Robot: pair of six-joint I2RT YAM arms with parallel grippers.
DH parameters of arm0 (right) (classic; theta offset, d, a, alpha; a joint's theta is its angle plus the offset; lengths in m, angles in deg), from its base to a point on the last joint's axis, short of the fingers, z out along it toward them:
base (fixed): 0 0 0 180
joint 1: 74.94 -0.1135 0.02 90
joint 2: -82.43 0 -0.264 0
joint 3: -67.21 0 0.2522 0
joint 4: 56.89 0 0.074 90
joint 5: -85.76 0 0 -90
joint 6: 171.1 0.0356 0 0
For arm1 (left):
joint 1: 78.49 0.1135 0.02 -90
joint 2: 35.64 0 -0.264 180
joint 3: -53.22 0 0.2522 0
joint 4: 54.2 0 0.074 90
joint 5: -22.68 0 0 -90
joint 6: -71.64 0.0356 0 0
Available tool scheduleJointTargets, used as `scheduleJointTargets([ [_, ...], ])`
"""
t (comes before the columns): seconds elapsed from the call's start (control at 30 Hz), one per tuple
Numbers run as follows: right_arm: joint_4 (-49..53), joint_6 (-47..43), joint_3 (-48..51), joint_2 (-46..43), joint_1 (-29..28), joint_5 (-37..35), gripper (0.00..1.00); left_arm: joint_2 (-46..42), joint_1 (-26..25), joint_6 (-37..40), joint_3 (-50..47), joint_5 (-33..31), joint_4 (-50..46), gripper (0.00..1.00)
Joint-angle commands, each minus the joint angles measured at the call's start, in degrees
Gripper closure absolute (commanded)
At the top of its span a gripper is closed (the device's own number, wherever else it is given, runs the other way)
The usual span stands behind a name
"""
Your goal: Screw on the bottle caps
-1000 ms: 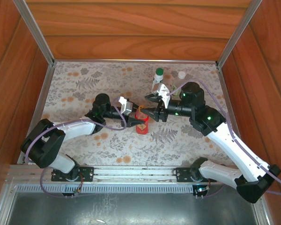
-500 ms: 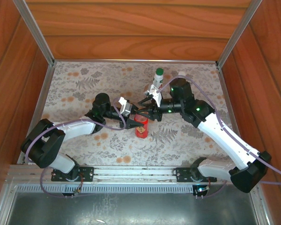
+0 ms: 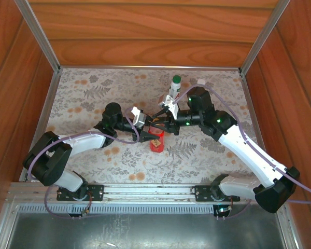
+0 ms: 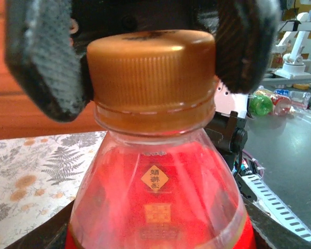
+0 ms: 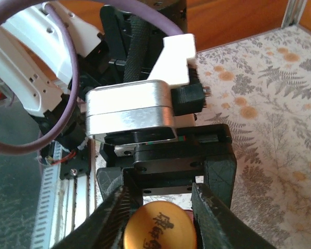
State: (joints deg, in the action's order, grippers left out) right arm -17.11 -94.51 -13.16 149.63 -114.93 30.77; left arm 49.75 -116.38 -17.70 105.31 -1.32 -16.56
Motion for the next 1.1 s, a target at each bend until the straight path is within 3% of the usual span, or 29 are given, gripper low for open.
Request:
scheduleJointTargets([
  [0.0, 0.2, 0.0, -1.2, 0.2, 0.3, 0.5, 0.75, -0.1, -0.2, 0.0, 1.6, 0.9, 1.6, 0.44],
  [0.13, -1.3, 1.0, -0.9, -0.1, 0.3, -2.3, 0.83, -0.3, -0.2, 0.9, 1.4, -1.9, 1.5, 0.44],
  [0.2, -3.5, 3.0, -0.4, 0.1, 0.2, -7.6, 0.86, -0.5, -0.2, 2.4, 1.3, -6.4, 1.5, 0.44],
  [0.37, -13.5, 11.4, 3.4, 2.1, 0.2, -36.7, 0.94, -0.4, -0.5, 4.8, 1.9, -23.6, 1.5, 0.44],
  [0.5, -14.1, 16.1, 3.2, 6.0, -0.3, -53.4, 0.99, 1.1, -2.7, 6.1, 3.4, -40.2, 1.6, 0.45],
  [0.63, -10.6, 23.4, 1.6, 10.7, -0.4, -66.1, 1.00, 3.3, -6.2, 9.6, 4.9, -50.1, 1.6, 0.45],
  [0.83, -8.2, 25.1, -0.6, 13.3, -0.1, -63.9, 0.97, 5.9, -7.6, 9.7, 6.3, -50.7, 1.7, 0.45],
  [0.97, -15.8, 17.7, 3.8, 7.9, 0.2, -50.7, 0.80, 4.9, -6.5, 10.0, 4.2, -48.5, 1.6, 0.45],
  [1.07, -19.5, 13.2, 7.2, 2.0, 0.8, -38.8, 0.65, 3.5, -3.9, 8.5, 2.2, -40.2, 1.6, 0.44],
])
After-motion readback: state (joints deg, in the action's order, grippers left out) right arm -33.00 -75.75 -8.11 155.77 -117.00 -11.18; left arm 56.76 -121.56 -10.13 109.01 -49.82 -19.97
